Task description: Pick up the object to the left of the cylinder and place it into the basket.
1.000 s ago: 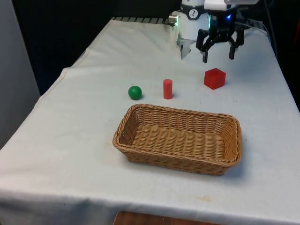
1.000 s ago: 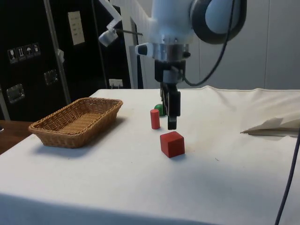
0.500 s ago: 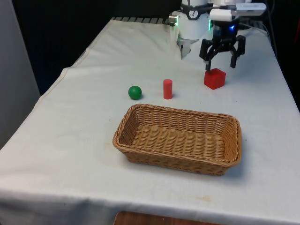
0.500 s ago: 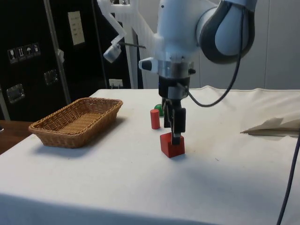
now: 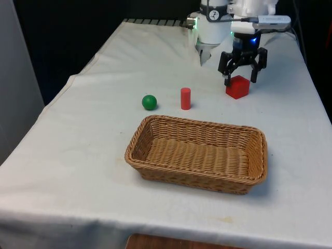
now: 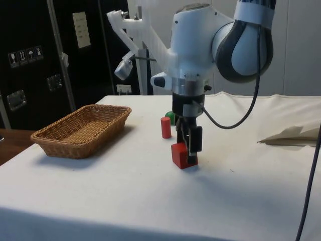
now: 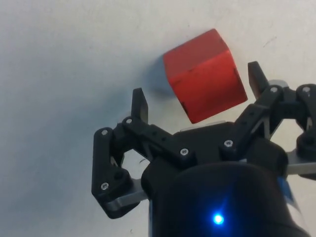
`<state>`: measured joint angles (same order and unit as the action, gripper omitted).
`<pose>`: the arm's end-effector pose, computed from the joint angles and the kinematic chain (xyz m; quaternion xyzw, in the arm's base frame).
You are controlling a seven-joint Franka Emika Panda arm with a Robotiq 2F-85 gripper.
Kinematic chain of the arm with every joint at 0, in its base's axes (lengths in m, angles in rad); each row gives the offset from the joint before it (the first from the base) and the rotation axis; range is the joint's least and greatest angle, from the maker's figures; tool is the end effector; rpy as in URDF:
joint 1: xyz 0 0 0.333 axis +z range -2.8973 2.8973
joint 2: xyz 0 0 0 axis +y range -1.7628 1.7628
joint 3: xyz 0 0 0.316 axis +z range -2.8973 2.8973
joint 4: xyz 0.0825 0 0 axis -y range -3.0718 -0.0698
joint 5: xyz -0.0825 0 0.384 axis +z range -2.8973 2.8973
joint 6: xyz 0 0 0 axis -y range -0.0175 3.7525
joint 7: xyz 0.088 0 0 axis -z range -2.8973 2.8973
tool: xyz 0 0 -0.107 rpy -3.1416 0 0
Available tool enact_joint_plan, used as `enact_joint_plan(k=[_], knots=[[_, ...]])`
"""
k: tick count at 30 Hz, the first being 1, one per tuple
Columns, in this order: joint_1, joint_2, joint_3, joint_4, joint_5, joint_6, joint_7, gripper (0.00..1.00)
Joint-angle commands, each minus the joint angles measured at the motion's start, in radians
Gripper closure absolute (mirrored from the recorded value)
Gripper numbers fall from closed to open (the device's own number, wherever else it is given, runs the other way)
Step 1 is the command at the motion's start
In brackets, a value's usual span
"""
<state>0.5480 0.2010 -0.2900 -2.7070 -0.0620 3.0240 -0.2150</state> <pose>0.4008 0.1038 0.1789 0.9610 0.2676 0.0619 0.0325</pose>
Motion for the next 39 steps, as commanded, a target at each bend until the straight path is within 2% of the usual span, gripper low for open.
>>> enact_joint_plan(k=[1, 2, 3, 4, 8, 9, 11, 12, 13, 14, 21, 22, 23, 30, 31, 32, 39], knots=[[-0.007, 0.0, 0.005, -0.005, 0.003, 0.013, -0.009, 0.0], [-0.007, 0.001, 0.004, -0.005, 0.004, 0.013, -0.012, 0.03], [-0.001, 0.001, -0.001, 0.0, 0.0, 0.0, -0.004, 0.11], [-0.007, 0.002, 0.002, -0.004, 0.004, 0.013, -0.015, 0.11], [-0.008, 0.005, 0.0, -0.004, 0.005, 0.013, -0.023, 0.55], [-0.009, 0.005, -0.001, -0.004, 0.006, 0.013, -0.024, 0.82], [-0.009, 0.005, -0.001, -0.004, 0.006, 0.014, -0.026, 0.99], [-0.01, 0.006, -0.001, -0.004, 0.006, 0.014, -0.026, 0.98], [-0.004, 0.005, -0.008, 0.0, 0.0, 0.001, -0.02, 0.98], [-0.01, 0.006, -0.001, -0.004, 0.006, 0.014, -0.027, 0.98], [-0.012, -0.003, -0.005, 0.001, 0.004, 0.005, -0.029, 0.98], [-0.005, 0.006, -0.009, 0.003, 0.0, 0.002, -0.022, 0.98], [-0.013, -0.006, -0.006, 0.003, 0.003, 0.003, -0.03, 0.98], [-0.015, -0.012, -0.019, 0.023, 0.006, -0.003, -0.02, 0.98], [-0.012, -0.006, -0.023, 0.024, 0.001, 0.001, -0.019, 0.98], [-0.017, -0.013, -0.02, 0.026, 0.007, -0.004, -0.019, 0.98], [-0.023, -0.015, -0.03, 0.055, 0.008, -0.01, -0.016, 0.98]])
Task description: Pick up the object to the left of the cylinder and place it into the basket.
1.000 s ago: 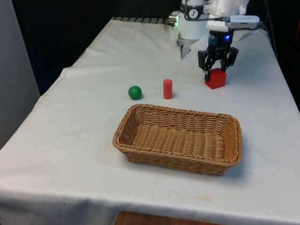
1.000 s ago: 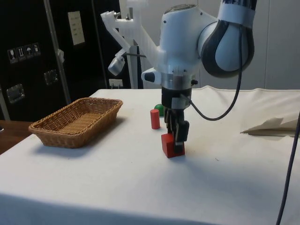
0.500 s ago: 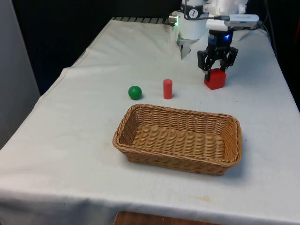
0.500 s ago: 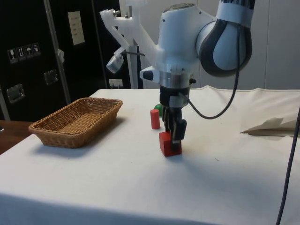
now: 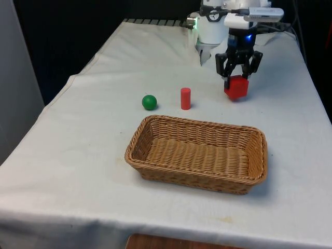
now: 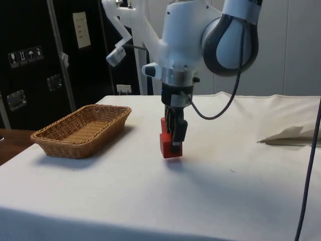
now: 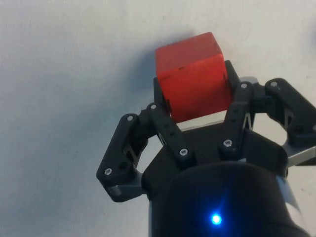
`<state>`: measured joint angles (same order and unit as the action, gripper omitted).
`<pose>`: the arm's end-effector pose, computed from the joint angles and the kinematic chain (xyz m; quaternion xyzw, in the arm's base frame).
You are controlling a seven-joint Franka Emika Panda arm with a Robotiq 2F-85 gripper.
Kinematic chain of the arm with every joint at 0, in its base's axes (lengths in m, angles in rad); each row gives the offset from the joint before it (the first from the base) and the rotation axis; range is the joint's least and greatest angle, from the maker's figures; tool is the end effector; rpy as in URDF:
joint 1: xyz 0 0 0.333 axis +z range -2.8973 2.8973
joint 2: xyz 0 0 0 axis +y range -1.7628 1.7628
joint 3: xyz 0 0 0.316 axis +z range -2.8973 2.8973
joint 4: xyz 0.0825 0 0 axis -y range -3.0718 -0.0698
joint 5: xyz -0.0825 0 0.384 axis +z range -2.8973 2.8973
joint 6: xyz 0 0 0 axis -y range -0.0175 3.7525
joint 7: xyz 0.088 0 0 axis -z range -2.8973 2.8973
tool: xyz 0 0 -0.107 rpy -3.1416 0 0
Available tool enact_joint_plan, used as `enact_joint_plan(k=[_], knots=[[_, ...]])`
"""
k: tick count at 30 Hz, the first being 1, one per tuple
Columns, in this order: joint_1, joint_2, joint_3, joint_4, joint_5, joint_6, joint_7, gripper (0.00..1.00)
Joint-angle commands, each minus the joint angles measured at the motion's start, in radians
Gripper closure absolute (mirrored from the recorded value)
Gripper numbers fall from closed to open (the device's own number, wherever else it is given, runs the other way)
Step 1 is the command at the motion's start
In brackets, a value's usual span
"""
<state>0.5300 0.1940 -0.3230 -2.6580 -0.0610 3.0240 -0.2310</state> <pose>0.4278 0.0885 0.1966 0.9632 0.2507 0.0894 0.0376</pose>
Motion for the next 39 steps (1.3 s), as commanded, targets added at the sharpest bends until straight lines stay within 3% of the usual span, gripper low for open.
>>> enact_joint_plan(k=[1, 6, 19, 26, 34, 35, 39], knots=[[-0.001, 0.0, -0.001, 0.004, 0.0, -0.001, 0.001, 0.98], [-0.009, -0.006, -0.004, 0.031, 0.008, -0.015, 0.002, 0.98], [-0.006, -0.036, -0.023, 0.068, 0.001, -0.049, 0.005, 0.98], [-0.008, -0.1, -0.03, 0.1, 0.003, -0.133, 0.003, 0.98], [-0.008, -0.12, -0.036, 0.14, 0.008, -0.182, -0.001, 0.98], [-0.006, -0.114, -0.037, 0.134, 0.001, -0.166, 0.004, 0.98], [-0.008, -0.121, -0.041, 0.177, 0.015, -0.214, -0.004, 0.98]])
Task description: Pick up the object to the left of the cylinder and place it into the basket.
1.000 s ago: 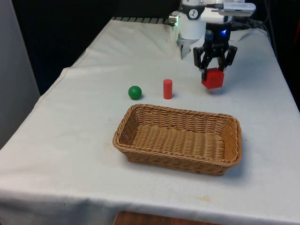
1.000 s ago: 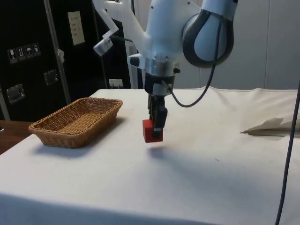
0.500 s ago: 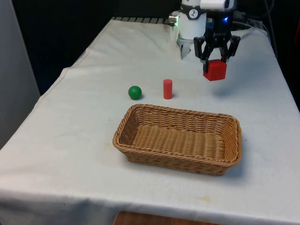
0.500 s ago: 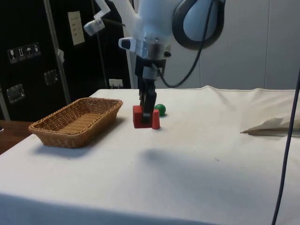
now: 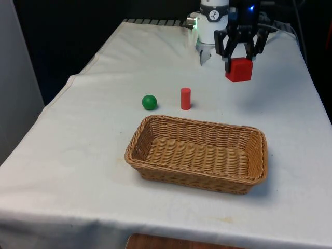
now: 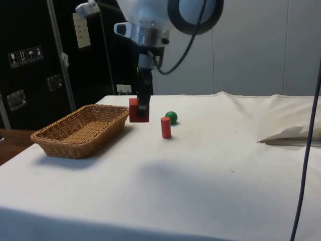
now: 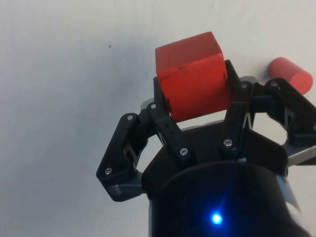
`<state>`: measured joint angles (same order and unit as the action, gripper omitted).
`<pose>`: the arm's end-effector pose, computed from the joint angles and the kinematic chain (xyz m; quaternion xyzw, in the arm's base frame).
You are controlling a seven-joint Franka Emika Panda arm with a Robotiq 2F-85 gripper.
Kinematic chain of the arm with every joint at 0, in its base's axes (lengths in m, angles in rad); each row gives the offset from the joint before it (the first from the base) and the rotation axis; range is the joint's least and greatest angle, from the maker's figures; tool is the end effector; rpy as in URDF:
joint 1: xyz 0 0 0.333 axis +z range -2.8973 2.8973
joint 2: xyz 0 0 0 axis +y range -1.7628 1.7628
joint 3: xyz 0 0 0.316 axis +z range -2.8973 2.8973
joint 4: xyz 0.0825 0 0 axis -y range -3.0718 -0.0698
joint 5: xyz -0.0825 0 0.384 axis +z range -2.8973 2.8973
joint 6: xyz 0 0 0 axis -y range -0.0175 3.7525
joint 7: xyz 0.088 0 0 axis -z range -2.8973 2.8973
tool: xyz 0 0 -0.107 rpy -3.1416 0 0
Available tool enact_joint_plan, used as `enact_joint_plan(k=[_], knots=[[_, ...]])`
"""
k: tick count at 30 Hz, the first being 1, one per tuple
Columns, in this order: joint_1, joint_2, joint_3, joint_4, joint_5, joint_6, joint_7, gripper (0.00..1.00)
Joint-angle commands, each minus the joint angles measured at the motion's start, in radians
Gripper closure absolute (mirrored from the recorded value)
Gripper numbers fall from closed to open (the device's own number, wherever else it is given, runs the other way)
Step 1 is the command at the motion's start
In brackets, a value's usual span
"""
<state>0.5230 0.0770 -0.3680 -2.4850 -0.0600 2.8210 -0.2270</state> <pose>0.4922 0.0792 0.2872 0.9670 0.2168 0.1302 0.0315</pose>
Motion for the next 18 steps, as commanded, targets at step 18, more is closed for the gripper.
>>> enact_joint_plan(k=[18], knots=[[-0.007, 0.027, -0.015, 0.142, 0.046, -0.096, -0.024, 0.98]])
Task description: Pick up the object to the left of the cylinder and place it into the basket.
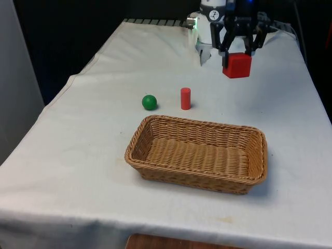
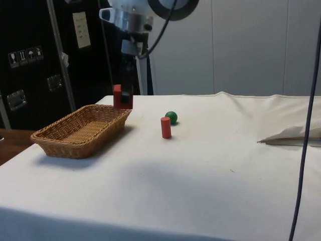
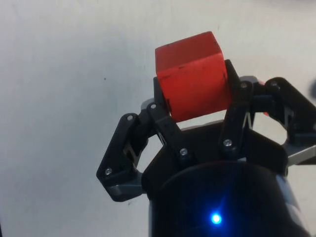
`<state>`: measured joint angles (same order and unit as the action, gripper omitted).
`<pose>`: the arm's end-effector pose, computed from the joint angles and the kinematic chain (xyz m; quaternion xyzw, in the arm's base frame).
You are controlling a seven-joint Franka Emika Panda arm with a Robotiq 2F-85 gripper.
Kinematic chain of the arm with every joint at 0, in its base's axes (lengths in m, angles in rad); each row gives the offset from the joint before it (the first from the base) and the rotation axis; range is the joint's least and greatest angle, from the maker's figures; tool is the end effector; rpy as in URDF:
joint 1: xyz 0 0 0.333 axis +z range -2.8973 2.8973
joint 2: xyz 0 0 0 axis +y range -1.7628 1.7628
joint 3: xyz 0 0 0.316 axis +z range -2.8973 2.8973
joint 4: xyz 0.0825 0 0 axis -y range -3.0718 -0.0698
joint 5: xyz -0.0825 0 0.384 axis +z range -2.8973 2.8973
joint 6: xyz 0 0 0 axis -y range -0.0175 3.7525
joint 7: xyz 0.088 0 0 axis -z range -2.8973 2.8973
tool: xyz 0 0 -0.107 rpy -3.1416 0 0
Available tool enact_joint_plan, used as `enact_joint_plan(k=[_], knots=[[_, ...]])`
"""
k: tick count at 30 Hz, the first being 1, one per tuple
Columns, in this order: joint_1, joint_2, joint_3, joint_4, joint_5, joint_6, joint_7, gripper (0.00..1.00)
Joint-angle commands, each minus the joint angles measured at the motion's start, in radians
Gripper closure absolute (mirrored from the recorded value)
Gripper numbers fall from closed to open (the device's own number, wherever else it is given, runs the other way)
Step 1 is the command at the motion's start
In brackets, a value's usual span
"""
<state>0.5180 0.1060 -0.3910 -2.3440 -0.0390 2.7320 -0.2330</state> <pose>0.5337 0.0702 0.3213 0.9693 0.1972 0.1423 0.0377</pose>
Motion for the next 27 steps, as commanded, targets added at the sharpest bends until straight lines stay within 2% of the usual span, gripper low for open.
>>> enact_joint_plan(k=[1, 3, 4, 5, 11, 12, 13, 20, 21, 22, 27], knots=[[-0.003, 0.002, 0.008, 0.008, 0.027, -0.01, -0.018, 0.98], [-0.005, 0.012, 0.007, 0.026, 0.032, -0.015, -0.021, 0.98], [-0.002, 0.016, -0.001, 0.025, 0.007, -0.006, -0.002, 0.98], [-0.007, 0.017, 0.007, 0.033, 0.036, -0.016, -0.023, 0.98], [-0.014, 0.06, 0.003, 0.091, 0.08, -0.022, -0.055, 0.98], [-0.008, 0.059, -0.007, 0.083, 0.055, -0.011, -0.036, 0.98], [-0.014, 0.067, 0.002, 0.099, 0.087, -0.024, -0.06, 0.98], [-0.024, 0.119, -0.006, 0.164, 0.148, -0.031, -0.108, 0.98], [-0.015, 0.121, -0.018, 0.159, 0.127, -0.021, -0.09, 0.98], [-0.026, 0.126, -0.007, 0.173, 0.157, -0.033, -0.116, 0.98], [-0.034, 0.166, -0.017, 0.221, 0.208, -0.039, -0.159, 0.98]])
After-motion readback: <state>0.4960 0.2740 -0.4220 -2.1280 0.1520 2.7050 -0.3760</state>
